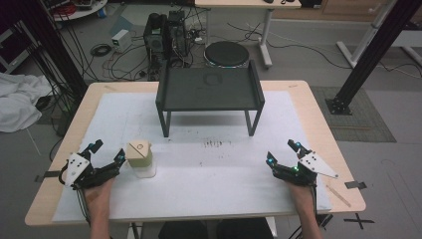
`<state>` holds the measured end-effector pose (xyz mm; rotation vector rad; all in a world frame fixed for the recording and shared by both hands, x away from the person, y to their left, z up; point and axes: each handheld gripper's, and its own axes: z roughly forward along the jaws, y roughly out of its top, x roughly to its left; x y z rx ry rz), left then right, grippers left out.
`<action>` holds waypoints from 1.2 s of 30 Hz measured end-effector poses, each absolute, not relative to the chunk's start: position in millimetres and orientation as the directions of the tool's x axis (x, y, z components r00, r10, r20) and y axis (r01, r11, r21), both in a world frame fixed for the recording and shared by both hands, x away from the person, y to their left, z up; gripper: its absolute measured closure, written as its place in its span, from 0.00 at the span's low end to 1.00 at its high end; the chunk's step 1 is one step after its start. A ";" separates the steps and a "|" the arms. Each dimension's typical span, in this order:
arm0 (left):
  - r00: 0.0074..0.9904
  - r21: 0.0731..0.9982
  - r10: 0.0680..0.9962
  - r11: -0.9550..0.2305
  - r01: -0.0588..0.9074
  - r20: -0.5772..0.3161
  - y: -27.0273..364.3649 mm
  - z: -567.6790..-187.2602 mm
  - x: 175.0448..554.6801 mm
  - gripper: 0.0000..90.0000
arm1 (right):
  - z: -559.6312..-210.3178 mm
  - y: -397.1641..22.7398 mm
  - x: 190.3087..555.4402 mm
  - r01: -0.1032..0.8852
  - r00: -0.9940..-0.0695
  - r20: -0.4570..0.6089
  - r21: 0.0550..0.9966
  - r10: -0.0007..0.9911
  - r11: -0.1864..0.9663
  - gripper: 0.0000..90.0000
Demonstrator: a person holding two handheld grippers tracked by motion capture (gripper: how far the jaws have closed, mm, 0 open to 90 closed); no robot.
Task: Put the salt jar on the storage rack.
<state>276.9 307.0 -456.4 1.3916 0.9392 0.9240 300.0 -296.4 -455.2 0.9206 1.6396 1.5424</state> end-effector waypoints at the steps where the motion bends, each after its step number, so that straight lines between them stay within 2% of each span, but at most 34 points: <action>1: 0.367 1.000 0.930 -0.014 0.022 0.004 306.8 -456.5 277.1 0.16 | -455.3 -296.1 300.1 0.035 -0.506 -0.016 0.999 0.862 0.038 0.12; 4: 0.368 1.000 0.930 -0.016 0.023 0.006 307.0 -456.4 277.1 0.16 | -455.1 -296.3 299.0 0.058 -0.516 0.002 0.998 0.856 0.033 0.12; 17: 0.364 1.000 0.932 -0.009 0.027 -0.002 307.4 -456.1 277.5 0.16 | -455.0 -296.1 299.3 0.037 -0.509 -0.022 0.998 0.860 0.047 0.12; 27: 0.372 0.995 0.923 0.092 0.025 -0.094 316.1 -455.8 274.8 0.16 | -454.9 -295.3 299.3 0.040 -0.519 -0.020 0.998 0.855 0.048 0.12; 36: 0.424 0.999 0.904 0.047 0.021 -0.051 313.6 -437.5 268.1 0.16 | -454.9 -295.3 300.0 0.030 -0.518 -0.034 0.998 0.855 0.057 0.12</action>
